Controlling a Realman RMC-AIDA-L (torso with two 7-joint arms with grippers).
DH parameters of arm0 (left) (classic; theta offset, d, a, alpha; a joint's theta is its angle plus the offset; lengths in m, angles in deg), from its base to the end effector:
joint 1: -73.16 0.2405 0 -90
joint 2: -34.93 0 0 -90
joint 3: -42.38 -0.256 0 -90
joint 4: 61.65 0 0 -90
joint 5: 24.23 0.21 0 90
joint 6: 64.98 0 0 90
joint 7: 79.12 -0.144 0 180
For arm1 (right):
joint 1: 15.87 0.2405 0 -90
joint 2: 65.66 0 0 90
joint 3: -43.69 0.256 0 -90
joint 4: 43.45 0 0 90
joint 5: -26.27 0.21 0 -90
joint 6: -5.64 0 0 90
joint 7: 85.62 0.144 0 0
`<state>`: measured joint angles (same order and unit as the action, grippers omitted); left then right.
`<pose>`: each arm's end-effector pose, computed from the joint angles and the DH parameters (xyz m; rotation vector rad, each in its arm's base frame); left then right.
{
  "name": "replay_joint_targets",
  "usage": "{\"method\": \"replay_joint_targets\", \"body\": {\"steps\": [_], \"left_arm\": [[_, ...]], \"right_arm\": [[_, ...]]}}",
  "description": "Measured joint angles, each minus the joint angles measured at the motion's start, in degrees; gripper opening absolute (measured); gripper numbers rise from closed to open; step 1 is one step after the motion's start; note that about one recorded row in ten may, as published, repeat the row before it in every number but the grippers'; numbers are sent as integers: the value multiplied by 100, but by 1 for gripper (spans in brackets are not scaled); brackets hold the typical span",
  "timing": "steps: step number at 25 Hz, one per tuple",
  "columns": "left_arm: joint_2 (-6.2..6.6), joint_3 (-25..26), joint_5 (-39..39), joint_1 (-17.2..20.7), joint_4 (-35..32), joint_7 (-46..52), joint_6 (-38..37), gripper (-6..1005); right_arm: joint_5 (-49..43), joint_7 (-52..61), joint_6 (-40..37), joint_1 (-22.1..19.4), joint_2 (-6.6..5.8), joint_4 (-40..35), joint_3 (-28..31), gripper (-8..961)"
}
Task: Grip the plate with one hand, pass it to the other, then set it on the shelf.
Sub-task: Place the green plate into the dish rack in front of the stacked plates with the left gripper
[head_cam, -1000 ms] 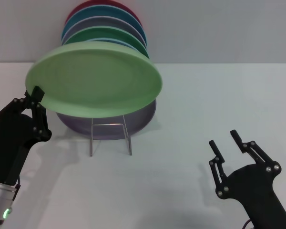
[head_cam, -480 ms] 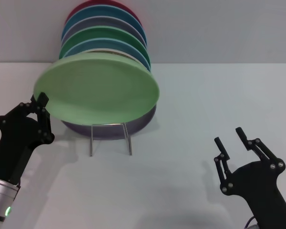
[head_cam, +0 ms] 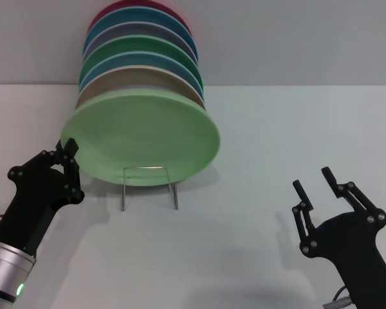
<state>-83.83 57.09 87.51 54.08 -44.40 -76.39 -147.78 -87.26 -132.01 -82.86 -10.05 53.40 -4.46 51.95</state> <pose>-0.2911 0.2683 -0.0506 -1.7430 -0.3894 -0.9011 0.2433 0.1820 -0.0854 -1.6582 -0.0311 0.5857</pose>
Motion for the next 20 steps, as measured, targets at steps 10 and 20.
{"method": "replay_joint_targets", "body": {"steps": [10,20], "left_arm": [[-15,-20,5,15,38,0,253,41],[-25,-13,4,44,48,2,428,64]], "right_arm": [[35,5,68,79,4,-20,0,362],[35,8,120,98,4,-35,0,362]]}}
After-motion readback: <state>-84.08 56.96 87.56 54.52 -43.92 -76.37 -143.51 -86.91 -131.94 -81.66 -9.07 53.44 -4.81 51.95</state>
